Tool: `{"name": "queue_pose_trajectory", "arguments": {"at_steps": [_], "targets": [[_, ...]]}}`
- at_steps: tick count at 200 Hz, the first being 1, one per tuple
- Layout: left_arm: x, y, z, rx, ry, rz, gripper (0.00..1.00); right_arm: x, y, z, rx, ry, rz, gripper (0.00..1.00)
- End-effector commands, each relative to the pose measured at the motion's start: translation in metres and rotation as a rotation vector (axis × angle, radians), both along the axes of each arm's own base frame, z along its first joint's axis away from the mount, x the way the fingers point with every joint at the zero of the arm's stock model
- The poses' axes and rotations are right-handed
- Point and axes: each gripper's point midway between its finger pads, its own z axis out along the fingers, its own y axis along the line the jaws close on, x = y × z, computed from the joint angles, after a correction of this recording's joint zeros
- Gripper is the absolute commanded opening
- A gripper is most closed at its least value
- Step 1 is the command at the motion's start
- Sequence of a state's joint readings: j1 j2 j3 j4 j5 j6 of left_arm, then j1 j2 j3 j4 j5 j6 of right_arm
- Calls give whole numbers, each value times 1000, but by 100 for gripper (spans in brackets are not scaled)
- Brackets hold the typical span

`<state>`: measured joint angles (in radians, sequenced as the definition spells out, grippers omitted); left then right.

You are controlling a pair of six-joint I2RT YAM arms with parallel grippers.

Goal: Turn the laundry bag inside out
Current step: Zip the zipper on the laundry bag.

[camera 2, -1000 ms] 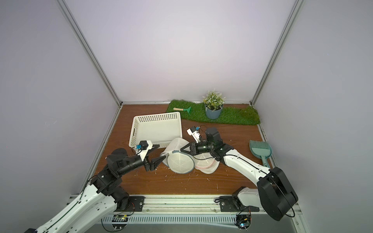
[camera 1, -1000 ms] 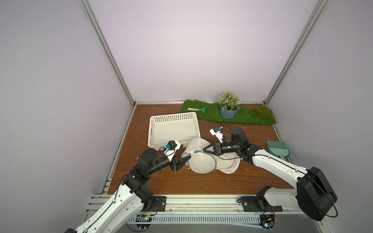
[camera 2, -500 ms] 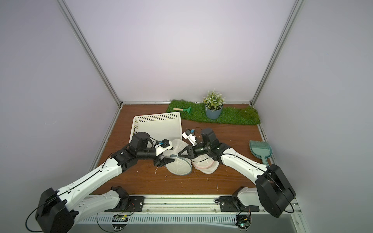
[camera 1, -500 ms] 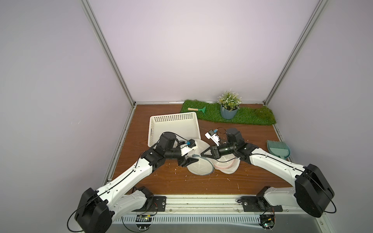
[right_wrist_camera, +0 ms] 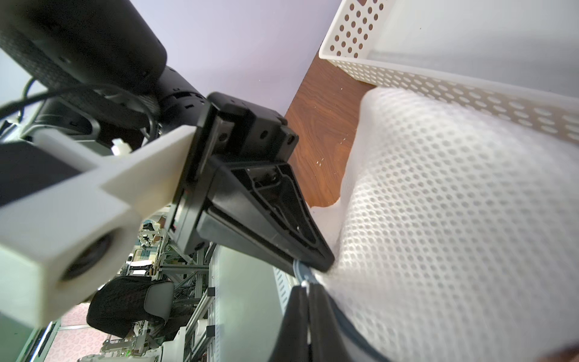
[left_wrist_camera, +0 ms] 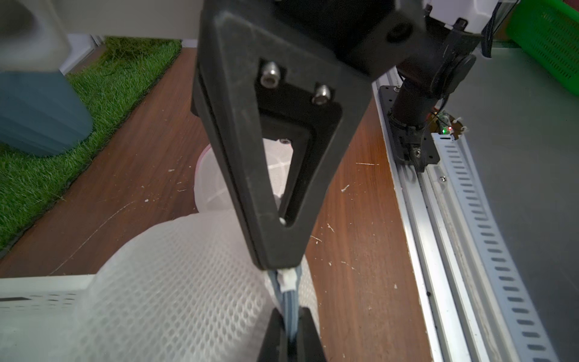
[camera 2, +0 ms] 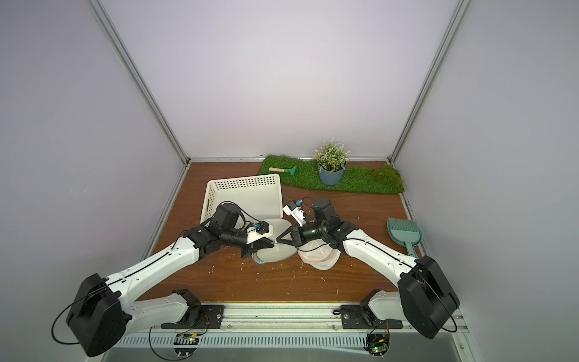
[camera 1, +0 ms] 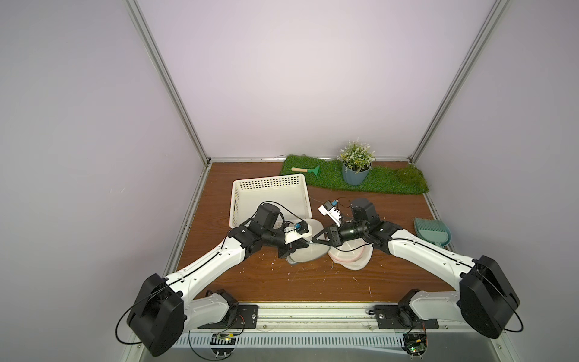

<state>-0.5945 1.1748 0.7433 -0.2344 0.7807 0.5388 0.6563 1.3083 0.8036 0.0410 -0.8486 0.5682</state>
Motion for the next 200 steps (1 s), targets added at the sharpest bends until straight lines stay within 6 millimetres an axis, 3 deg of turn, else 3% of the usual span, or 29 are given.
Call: {"name": "queue_pose_trajectory", "arguments": {"at_steps": [1,32,70,91,127,142,153,164,200], "targets": [[3,0,19,-45,-47,9,1,19,-11,28,11,-47,-112,0],[2,3,33,-119,-82,52,1,31,-36,26,-9,-21,-247,0],[0,12,43,-214,-125,141,1,37,-70,-11,-86,59,-364,0],[-1,19,42,-257,-129,200,3,36,-70,-17,-88,71,-361,0],[-2,21,17,-198,-84,240,23,32,-52,-11,-88,37,-279,0],[1,22,14,-157,-103,257,41,29,-46,-10,-107,24,-253,0],[7,25,21,-152,-134,285,56,29,-42,-6,-117,5,-242,0],[11,28,33,-157,-174,309,65,27,-38,-3,-130,-11,-229,0],[16,26,61,-127,-221,307,70,21,-21,11,-158,-57,-181,0]]}}
